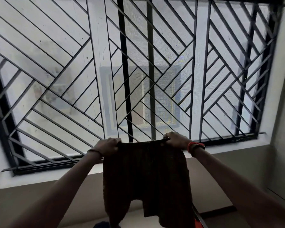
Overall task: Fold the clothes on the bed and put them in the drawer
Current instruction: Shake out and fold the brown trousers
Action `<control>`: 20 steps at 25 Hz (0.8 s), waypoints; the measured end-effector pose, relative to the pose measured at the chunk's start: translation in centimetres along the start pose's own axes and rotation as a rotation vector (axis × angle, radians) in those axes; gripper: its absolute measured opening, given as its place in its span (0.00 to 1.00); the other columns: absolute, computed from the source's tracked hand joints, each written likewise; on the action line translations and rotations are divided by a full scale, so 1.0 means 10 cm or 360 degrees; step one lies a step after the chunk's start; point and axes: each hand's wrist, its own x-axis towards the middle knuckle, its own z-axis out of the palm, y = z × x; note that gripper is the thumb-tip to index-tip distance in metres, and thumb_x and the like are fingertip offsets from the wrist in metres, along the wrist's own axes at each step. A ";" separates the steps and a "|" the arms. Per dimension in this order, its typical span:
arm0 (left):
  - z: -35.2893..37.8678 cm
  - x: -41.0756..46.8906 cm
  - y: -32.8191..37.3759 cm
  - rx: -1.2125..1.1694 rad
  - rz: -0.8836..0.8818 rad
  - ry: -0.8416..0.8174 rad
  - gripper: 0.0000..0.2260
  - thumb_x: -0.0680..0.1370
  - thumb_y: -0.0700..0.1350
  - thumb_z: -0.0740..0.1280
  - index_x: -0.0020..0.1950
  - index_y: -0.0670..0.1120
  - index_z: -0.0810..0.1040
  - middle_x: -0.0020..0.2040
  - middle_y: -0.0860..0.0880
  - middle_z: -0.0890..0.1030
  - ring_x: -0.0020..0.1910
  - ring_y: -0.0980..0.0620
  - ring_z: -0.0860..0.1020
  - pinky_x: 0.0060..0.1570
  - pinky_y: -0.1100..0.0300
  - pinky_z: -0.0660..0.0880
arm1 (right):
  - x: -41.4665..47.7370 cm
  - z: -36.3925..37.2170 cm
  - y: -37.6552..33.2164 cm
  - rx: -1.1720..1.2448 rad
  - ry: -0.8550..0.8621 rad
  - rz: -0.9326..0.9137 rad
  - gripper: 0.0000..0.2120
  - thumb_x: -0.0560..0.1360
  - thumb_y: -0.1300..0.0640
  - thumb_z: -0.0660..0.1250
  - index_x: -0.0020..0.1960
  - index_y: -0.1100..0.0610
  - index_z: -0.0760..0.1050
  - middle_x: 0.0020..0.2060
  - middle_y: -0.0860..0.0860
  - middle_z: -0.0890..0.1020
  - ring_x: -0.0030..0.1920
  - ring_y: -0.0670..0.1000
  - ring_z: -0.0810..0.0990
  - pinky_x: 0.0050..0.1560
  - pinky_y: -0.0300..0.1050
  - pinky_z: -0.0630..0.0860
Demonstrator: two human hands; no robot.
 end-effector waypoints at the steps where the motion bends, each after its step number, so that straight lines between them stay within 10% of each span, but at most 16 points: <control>1: -0.02 -0.01 -0.04 -0.0024 -0.0027 -0.0005 0.10 0.78 0.45 0.59 0.58 0.47 0.71 0.55 0.45 0.79 0.53 0.44 0.77 0.47 0.53 0.73 | 0.01 -0.04 0.03 0.0083 -0.0044 -0.0023 0.12 0.72 0.49 0.70 0.54 0.53 0.79 0.46 0.52 0.80 0.49 0.51 0.78 0.48 0.44 0.72; 5: 0.00 0.02 -0.11 -0.0374 -0.0054 0.0073 0.12 0.78 0.40 0.58 0.60 0.44 0.73 0.54 0.44 0.79 0.53 0.45 0.77 0.44 0.57 0.70 | 0.03 -0.23 0.06 0.0371 -0.0208 -0.0153 0.10 0.70 0.61 0.74 0.51 0.61 0.79 0.40 0.53 0.79 0.42 0.49 0.77 0.38 0.37 0.72; 12: 0.14 0.10 -0.32 -0.0960 -0.0326 0.0088 0.09 0.76 0.41 0.67 0.55 0.40 0.75 0.41 0.42 0.79 0.37 0.48 0.78 0.32 0.65 0.74 | -0.04 -0.37 0.25 0.1136 -0.0299 -0.0008 0.12 0.69 0.53 0.76 0.46 0.59 0.78 0.36 0.50 0.80 0.39 0.47 0.79 0.37 0.38 0.76; 20: 0.01 0.09 0.45 -0.2325 -0.0626 -0.0150 0.10 0.82 0.44 0.57 0.41 0.44 0.72 0.37 0.47 0.75 0.33 0.52 0.76 0.30 0.61 0.76 | 0.21 0.27 -0.17 0.1955 0.0438 0.0635 0.10 0.71 0.65 0.71 0.33 0.63 0.74 0.26 0.56 0.78 0.24 0.51 0.77 0.25 0.38 0.73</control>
